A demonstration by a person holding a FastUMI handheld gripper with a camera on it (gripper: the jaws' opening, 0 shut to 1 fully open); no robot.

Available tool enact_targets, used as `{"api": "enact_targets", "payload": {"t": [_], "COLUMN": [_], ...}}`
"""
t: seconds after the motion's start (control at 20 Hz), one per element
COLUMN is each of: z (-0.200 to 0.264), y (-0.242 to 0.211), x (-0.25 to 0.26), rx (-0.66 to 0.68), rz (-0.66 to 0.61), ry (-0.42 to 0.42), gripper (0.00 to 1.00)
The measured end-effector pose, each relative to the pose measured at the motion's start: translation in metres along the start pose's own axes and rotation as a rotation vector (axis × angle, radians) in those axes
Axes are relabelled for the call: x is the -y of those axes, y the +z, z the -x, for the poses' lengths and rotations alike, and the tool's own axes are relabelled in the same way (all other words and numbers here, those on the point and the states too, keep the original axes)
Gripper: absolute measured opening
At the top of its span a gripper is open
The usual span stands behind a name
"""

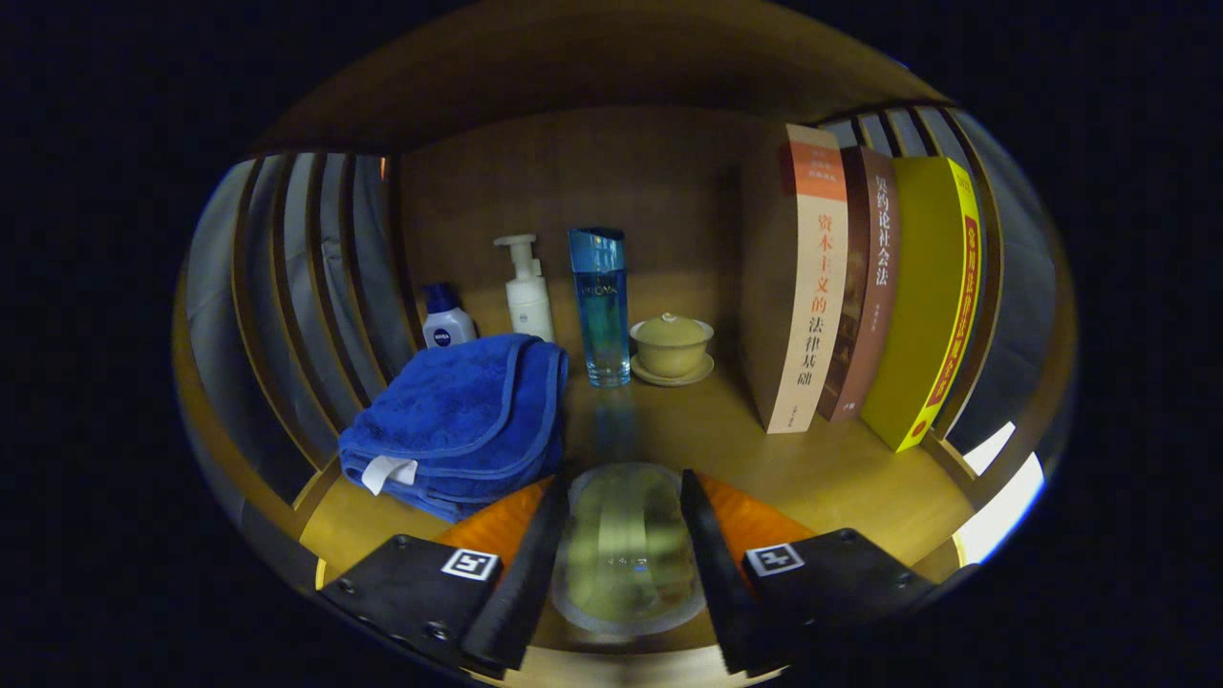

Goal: Pull open the drawer, take out the items inside it, and place them on the countertop above the cabinet.

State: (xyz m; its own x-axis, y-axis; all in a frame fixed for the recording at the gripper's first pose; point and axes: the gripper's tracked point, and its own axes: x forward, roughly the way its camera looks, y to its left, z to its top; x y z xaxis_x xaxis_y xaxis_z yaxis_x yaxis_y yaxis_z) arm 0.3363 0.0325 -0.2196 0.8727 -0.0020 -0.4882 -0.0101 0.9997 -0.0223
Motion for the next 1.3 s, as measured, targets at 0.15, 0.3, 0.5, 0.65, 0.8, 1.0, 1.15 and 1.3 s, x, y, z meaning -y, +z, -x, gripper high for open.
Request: {"api": "enact_targets", "payload": {"t": [0.15, 0.3, 0.5, 0.65, 0.8, 1.0, 1.15, 1.3], "z": [0.017, 0.047, 0.103, 0.15, 0.19, 0.239, 0.273, 0.297], "y": [0.021, 0.046, 0.078, 0.1, 0.111, 0.116, 0.102, 0.072], "x": [-0.011, -0.022, -0.035, -0.045, -0.045, -0.04, -0.036, -0.034], "rx": [0.055, 0.141, 0.274, 0.352, 0.395, 0.445, 0.474, 0.481], "rz": [0.043, 0.074, 0.071, 0.06, 0.069, 0.083, 0.092, 0.084], "ry": [0.024, 0.04, 0.072, 0.125, 0.158, 0.171, 0.177, 0.174], "gripper": [0.98, 0.98, 0.98, 0.98, 0.98, 0.98, 0.98, 0.98]}}
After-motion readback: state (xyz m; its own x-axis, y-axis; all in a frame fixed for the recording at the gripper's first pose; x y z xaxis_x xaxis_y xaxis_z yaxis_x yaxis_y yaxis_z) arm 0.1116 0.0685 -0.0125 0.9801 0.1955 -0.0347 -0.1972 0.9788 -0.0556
